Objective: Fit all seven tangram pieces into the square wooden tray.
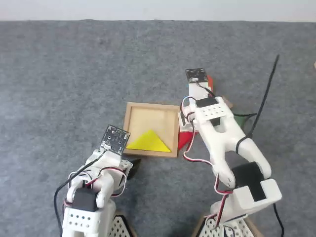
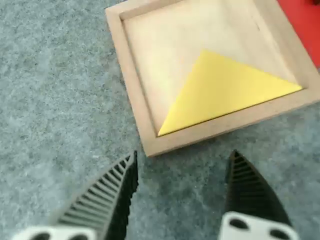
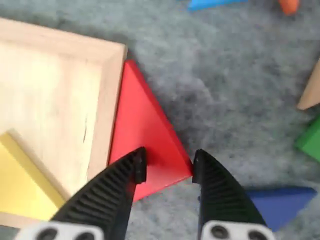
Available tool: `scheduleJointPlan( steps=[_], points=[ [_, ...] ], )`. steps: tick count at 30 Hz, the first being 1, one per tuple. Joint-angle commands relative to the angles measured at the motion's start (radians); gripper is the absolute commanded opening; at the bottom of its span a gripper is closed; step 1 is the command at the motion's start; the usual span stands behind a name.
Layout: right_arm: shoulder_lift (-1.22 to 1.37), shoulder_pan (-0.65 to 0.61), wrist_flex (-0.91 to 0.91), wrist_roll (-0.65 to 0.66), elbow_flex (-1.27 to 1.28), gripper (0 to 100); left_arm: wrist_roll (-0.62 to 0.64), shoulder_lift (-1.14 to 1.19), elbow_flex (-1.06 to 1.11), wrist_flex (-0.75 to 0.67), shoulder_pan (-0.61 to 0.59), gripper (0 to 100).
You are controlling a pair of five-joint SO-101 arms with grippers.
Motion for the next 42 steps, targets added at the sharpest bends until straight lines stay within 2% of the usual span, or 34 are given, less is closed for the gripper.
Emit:
scheduleJointPlan(
  steps=[1,7,19,22,25,28,33,39,42],
  points=[
    [-0.059,-0.048,0.041,0.009,-0.077,12.1,0.006,-0.017,-0.012,0.005,0.008,28],
    [-0.059,-0.084,0.142,0.009,-0.19,12.0,0.006,-0.017,-0.012,0.005,0.008,28],
    [-0.047,-0.26,0.099,0.009,-0.189,11.9,0.006,-0.017,-0.012,0.005,0.008,28],
    [-0.047,-0.271,0.096,0.009,-0.178,11.7,0.006,-0.017,-0.012,0.005,0.008,28],
    [-0.047,-0.255,0.097,0.012,-0.178,8.7,0.006,-0.017,-0.012,0.005,0.008,28],
    [-0.039,-0.251,0.101,0.075,-0.176,6.9,0.006,-0.017,-0.012,0.005,0.008,28],
    [-0.041,-0.222,0.127,0.094,-0.181,12.1,0.006,-0.017,-0.012,0.005,0.008,28],
    [-0.209,-0.033,0.111,0.101,-0.127,14.4,0.006,-0.017,-0.012,0.005,0.008,28],
    [-0.211,0.038,0.104,0.124,-0.071,14.4,0.006,-0.017,-0.012,0.005,0.008,28]
  ],
)
